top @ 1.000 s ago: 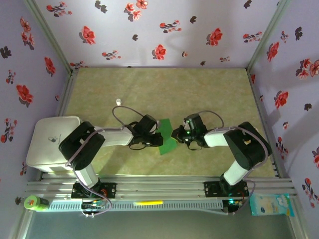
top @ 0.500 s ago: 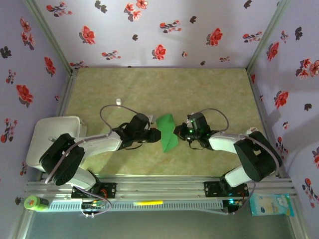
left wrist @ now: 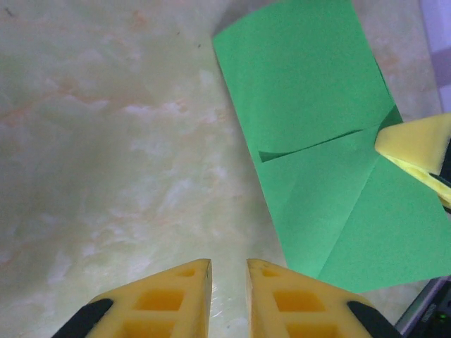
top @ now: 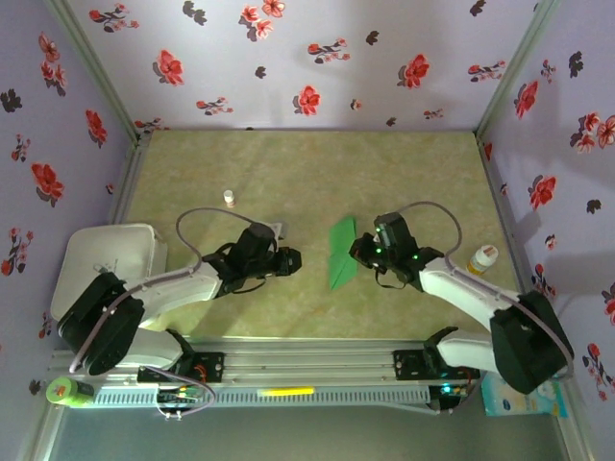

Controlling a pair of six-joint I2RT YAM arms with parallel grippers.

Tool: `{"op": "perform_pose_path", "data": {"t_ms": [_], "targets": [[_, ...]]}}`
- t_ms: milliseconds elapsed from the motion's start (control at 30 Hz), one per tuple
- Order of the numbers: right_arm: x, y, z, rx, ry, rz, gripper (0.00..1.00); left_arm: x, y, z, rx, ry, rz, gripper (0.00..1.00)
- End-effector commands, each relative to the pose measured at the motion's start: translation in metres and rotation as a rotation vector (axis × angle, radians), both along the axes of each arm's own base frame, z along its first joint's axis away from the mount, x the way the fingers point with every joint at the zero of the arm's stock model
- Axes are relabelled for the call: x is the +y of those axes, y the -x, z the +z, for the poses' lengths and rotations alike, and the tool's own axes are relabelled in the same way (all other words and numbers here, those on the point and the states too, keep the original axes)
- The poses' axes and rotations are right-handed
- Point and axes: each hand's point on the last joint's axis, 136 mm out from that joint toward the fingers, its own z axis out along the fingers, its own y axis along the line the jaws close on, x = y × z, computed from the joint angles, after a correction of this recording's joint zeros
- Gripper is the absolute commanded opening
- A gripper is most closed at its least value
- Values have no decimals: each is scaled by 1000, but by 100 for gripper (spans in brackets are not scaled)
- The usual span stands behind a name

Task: Fold a paper plane with a square sheet of paper (pick it up from the middle)
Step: Turn over the paper at the center of the table.

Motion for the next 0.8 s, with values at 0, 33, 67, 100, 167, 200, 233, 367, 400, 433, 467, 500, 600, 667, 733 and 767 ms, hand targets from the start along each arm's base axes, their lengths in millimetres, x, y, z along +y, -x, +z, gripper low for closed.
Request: {"op": "perform_pose_path", "data": {"t_ms": [0,33,67,100,167,200,233,367,400,433,467,500,600,667,733,767], "targets": [[-29,8,4,38,75,-125,3,-1,-4,18,-31,63,20,20],[-33,10,7,30,75,-146,3,0,-4,19,-33,63,19,20],[-37,11,10,29,71,-171,3,0,-3,19,-34,61,16,20],[-40,12,14,23,61,-190,3,0,-2,20,-35,57,11,20],[-41,13,22,1,46,-196,3,1,-2,18,-33,45,7,20],[-42,14,26,-5,49,-193,3,1,-2,18,-31,41,4,20],[-44,16,27,-2,62,-188,3,1,-2,17,-28,40,1,20],[-48,23,25,18,76,-190,3,-2,-2,18,-21,50,-2,20],[-47,24,25,22,70,-190,3,-2,-2,18,-19,52,-2,20],[-47,24,24,26,64,-193,3,-2,-1,18,-17,52,-5,20],[-47,25,23,27,62,-191,3,-3,-1,19,-16,53,-6,20],[-47,25,23,28,63,-192,3,-3,-1,18,-13,54,-5,20],[-46,24,26,21,66,-182,3,-2,0,20,-10,55,-6,20],[-46,24,26,24,70,-177,4,0,2,19,-12,49,-6,20],[-45,24,31,16,71,-165,3,5,3,17,-16,44,1,20],[-44,23,33,6,73,-157,3,6,4,17,-18,42,3,20]]}}
